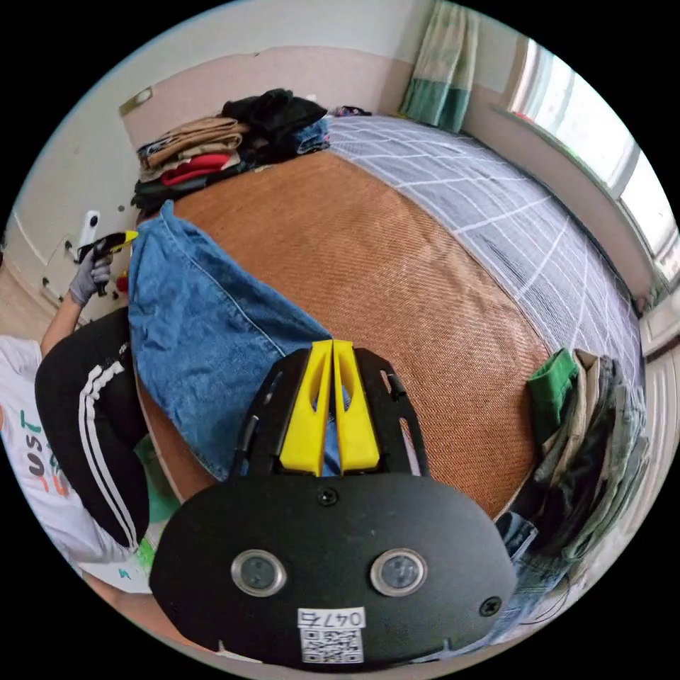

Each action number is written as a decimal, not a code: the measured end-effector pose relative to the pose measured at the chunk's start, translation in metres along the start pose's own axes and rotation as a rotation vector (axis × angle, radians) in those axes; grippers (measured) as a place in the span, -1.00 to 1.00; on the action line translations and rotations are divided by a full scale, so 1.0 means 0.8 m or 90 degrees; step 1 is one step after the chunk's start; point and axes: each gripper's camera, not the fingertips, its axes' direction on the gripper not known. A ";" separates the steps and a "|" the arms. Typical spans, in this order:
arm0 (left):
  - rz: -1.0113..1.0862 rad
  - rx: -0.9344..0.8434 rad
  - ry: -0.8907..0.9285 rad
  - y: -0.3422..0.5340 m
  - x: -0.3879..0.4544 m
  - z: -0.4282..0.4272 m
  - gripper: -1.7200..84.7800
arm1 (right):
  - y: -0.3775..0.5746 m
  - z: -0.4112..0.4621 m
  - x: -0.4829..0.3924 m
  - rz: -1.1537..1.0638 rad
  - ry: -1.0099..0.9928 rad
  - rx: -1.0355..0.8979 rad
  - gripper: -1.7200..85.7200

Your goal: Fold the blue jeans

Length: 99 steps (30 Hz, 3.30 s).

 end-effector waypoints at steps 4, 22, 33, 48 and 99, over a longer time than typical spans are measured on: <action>-0.034 0.006 0.015 0.011 -0.010 -0.014 -0.84 | -0.015 0.060 -0.005 0.095 -0.021 -0.092 -0.94; 0.100 -0.016 -0.262 -0.129 0.201 -0.008 -0.98 | 0.081 -0.035 -0.370 -0.052 -0.107 0.155 -0.88; 0.220 -0.151 -0.256 -0.153 0.383 0.152 -0.98 | 0.029 0.035 -0.597 -0.322 0.027 0.081 -0.87; 0.161 -0.234 -0.278 -0.177 0.321 0.283 -0.98 | 0.001 0.108 -0.764 -1.030 0.287 -0.280 -0.95; -0.152 0.052 -0.169 -0.151 0.073 -0.052 -0.65 | 0.157 -0.033 -0.152 0.118 -0.081 0.224 -0.90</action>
